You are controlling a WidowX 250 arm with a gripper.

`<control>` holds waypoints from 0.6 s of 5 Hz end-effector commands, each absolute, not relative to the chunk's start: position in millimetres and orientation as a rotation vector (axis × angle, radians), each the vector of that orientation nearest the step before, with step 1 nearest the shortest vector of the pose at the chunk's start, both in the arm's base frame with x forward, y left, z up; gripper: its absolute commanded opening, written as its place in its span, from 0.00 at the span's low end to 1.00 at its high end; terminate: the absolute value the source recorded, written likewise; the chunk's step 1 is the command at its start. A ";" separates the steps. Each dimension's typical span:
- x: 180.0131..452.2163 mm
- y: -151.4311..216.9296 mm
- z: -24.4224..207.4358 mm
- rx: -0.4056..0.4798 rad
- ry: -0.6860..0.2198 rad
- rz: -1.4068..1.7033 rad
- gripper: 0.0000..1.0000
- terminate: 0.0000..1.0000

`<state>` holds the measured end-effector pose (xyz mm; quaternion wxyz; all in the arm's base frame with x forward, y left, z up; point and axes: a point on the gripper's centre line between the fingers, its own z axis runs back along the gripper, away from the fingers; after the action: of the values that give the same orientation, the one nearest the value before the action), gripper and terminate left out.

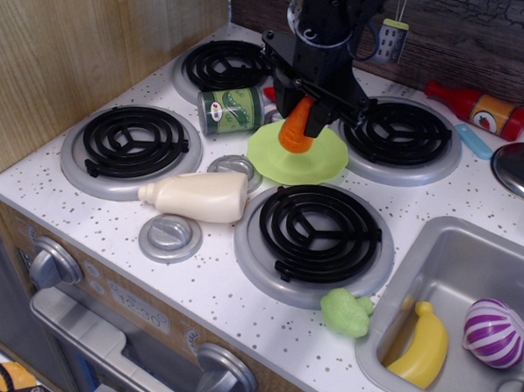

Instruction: Put carrot on plate

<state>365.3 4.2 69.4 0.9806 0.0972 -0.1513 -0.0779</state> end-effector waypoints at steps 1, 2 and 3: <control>382.6 10.5 73.9 0.157 -0.361 -0.214 1.00 0.00; 381.1 9.8 69.8 0.088 -0.358 -0.174 1.00 0.00; 381.1 9.8 69.8 0.088 -0.358 -0.174 1.00 0.00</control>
<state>372.4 8.2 54.7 0.9845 0.0398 -0.1516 -0.0782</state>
